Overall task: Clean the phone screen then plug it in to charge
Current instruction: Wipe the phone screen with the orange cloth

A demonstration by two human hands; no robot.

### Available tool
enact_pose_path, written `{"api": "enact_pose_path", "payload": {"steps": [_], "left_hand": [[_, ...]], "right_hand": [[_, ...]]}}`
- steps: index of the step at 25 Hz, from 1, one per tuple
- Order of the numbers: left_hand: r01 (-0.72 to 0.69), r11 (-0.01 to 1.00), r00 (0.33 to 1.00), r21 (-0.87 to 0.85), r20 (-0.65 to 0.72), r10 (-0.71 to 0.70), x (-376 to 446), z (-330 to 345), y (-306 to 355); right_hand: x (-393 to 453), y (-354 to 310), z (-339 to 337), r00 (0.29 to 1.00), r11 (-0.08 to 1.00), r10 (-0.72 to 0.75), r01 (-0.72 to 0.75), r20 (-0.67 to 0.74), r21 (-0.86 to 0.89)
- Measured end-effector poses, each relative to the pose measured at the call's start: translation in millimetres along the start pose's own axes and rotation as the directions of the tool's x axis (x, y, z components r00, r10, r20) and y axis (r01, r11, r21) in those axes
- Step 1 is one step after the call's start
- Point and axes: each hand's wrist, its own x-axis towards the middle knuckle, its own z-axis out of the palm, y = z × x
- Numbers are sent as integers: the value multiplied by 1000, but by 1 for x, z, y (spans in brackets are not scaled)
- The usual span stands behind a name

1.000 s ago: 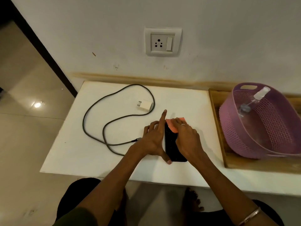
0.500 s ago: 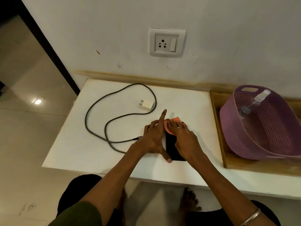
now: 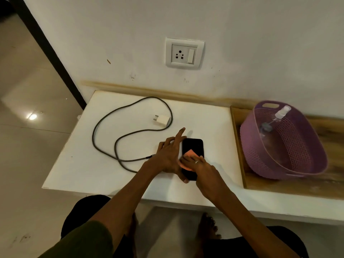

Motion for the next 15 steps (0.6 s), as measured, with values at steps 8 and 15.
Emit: {"api": "enact_pose_path", "payload": {"steps": [8, 15], "left_hand": [[-23, 999, 1000, 40, -5, 23, -6, -2, 1], [-28, 996, 1000, 85, -4, 29, -6, -5, 2]], "right_hand": [[-32, 14, 15, 985, 976, 166, -157, -41, 154], [-40, 33, 23, 945, 970, 242, -236, 219, -56]]}}
